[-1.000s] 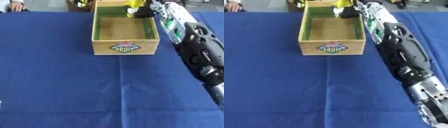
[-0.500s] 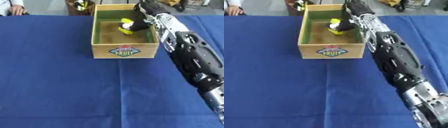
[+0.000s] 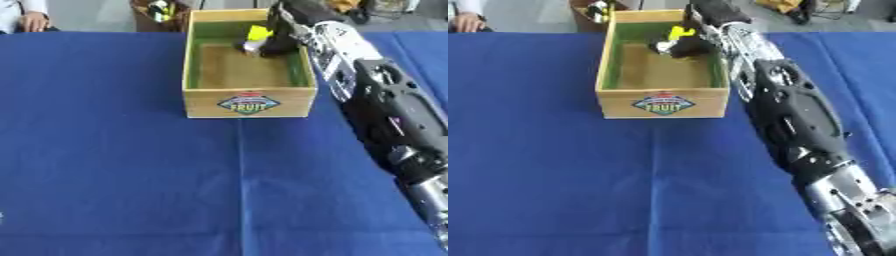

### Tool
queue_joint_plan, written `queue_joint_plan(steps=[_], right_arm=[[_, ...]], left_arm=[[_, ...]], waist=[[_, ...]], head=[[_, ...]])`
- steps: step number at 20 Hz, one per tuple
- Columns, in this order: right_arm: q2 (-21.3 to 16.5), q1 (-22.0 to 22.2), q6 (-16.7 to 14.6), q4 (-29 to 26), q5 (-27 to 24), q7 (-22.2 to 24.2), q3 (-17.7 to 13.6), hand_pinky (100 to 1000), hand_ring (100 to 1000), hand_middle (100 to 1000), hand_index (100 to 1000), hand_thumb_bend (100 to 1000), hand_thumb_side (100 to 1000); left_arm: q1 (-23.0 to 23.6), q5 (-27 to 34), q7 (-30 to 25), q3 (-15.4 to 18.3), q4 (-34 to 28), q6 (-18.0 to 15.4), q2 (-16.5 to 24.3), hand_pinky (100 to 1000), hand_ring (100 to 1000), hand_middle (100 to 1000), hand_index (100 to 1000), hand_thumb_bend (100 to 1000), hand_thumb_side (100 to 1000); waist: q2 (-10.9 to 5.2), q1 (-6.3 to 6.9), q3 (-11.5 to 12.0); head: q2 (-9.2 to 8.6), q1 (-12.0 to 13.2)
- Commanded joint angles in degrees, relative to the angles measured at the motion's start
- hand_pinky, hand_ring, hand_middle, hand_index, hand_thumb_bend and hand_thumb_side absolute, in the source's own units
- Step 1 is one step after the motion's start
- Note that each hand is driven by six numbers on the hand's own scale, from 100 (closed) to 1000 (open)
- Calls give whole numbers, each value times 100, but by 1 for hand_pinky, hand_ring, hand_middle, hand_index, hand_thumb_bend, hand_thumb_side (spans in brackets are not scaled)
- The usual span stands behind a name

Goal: Pick up objects on the table and place them in the box.

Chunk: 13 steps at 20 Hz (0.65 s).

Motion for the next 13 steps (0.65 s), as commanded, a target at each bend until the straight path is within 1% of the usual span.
queue_joint_plan(steps=[1,3,7,11,13], right_arm=[[-336,-182,132,-648,-611,-173,-9,693,754,422,623,562,926],[-472,-171,207,-970,-893,-227,34,692,755,422,623,552,949],[-719,-62,374,-1704,-1390,-307,88,688,752,416,617,533,963],[-975,111,540,-2454,-1805,-410,178,682,746,415,614,514,965],[-1147,279,612,-2958,-2143,-512,179,678,743,414,613,504,963]], left_arm=[[-9,-2,-3,4,-101,14,79,450,524,573,761,256,1000],[4,-9,1,8,-101,16,84,450,524,573,761,257,1000],[30,-21,13,18,-101,18,94,450,524,573,761,255,1000],[53,-33,29,31,-101,21,105,451,524,573,760,255,1000],[63,-39,35,38,-101,21,109,451,524,573,760,255,1000]], waist=[[-198,9,-13],[-219,9,-34],[-248,24,-83],[-276,39,-133],[-296,54,-168]], head=[[10,45],[17,63],[48,96],[81,136],[103,169]])
